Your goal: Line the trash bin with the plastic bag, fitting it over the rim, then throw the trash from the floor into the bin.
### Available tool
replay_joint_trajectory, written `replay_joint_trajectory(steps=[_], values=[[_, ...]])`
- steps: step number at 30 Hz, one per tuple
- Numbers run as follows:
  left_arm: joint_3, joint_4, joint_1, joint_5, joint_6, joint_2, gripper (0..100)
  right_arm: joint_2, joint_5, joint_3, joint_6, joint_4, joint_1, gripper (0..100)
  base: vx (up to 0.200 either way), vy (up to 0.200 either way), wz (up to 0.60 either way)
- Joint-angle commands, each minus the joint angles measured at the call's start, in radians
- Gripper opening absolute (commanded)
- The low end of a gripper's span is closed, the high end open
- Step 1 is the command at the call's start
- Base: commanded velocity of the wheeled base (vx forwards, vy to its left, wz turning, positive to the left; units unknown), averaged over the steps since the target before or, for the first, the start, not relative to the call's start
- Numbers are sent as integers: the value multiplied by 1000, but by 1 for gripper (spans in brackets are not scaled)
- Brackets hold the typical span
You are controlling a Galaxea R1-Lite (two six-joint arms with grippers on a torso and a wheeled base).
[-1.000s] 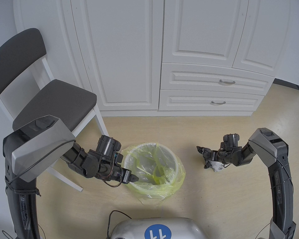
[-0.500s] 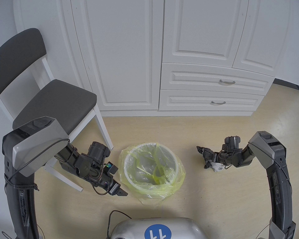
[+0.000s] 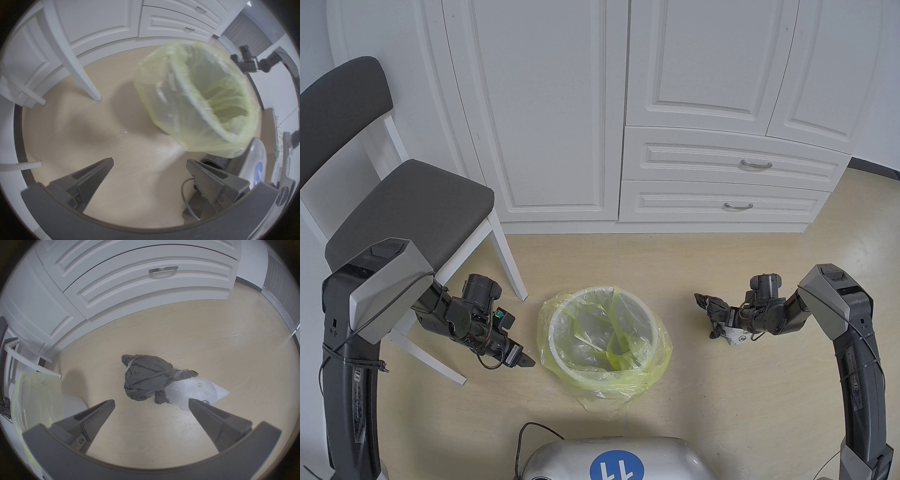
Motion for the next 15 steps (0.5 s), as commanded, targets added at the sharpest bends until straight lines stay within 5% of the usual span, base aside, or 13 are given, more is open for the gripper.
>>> replay_joint_trajectory(steps=[1,15], values=[[-88,-17,17,22,-76,99,100,7,-1,-12,1,5,-1,100,0,0,0],[-241,-162,-55,42,-317,175,100,8,-4,-13,14,5,-1,100,0,0,0]])
